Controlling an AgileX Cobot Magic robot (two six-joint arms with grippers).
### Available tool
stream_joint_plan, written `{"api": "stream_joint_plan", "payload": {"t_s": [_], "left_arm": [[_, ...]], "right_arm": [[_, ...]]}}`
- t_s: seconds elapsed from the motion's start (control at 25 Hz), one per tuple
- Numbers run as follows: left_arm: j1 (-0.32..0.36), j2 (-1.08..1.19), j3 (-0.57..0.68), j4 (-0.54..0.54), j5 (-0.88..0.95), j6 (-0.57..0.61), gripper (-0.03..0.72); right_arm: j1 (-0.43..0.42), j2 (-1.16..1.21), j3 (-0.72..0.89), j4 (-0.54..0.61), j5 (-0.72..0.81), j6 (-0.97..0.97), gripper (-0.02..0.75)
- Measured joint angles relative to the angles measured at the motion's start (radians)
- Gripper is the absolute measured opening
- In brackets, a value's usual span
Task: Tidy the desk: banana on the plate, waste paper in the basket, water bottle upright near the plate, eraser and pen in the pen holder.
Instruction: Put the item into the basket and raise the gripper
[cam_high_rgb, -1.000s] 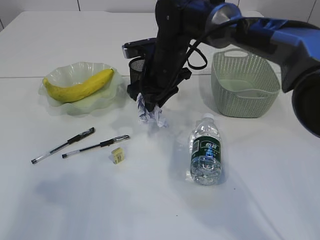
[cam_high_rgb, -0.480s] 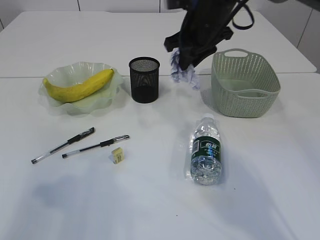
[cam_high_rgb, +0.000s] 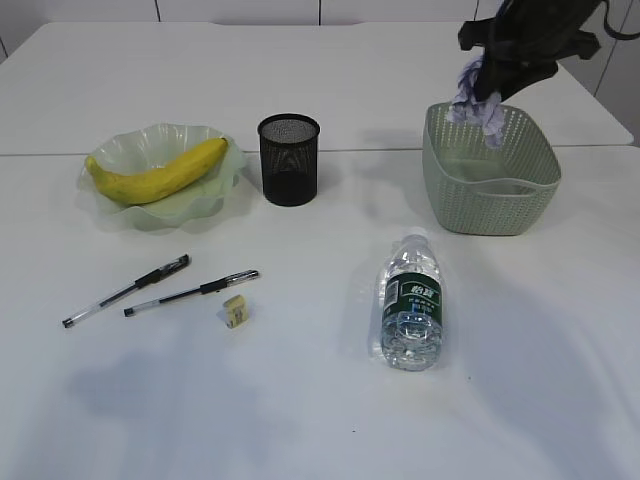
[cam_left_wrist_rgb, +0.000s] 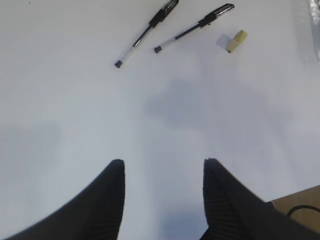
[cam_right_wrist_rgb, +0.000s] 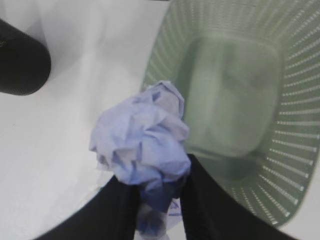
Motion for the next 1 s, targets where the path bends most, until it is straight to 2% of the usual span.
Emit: {"api": "stream_joint_plan", "payload": {"t_s": [0.16,0.44,0.56,0.76,0.84,1.0], "left_arm": [[0.0,0.0,0.0,0.0,0.002,0.0,0.361],[0.0,0.0,0.0,0.0,0.015,0.0,0.361],[0.0,0.0,0.0,0.0,0.034,0.0,0.361],[0.0,0.0,0.0,0.0,0.038,0.0,0.361],[0.0,0.0,0.0,-0.005,0.038,0.0,0.361],[0.0,0.0,0.0,-0.02,0.04,0.0,0.357]], "right_arm": [[-0.054,0.0,0.0,0.024,0.002,0.0,0.192],[-0.059,0.002,0.0,0.018,-0.028,0.0,0.204],[-0.059,0.018,0.0,0.018,-0.028,0.0,0.269],[-0.059,0.032,0.0,0.016,-0.033,0.006,0.473],[-0.059,0.032,0.0,0.016,-0.038,0.01,0.512],[-0.059,0.032,0.0,0.02,-0.042,0.012,0.533]]}}
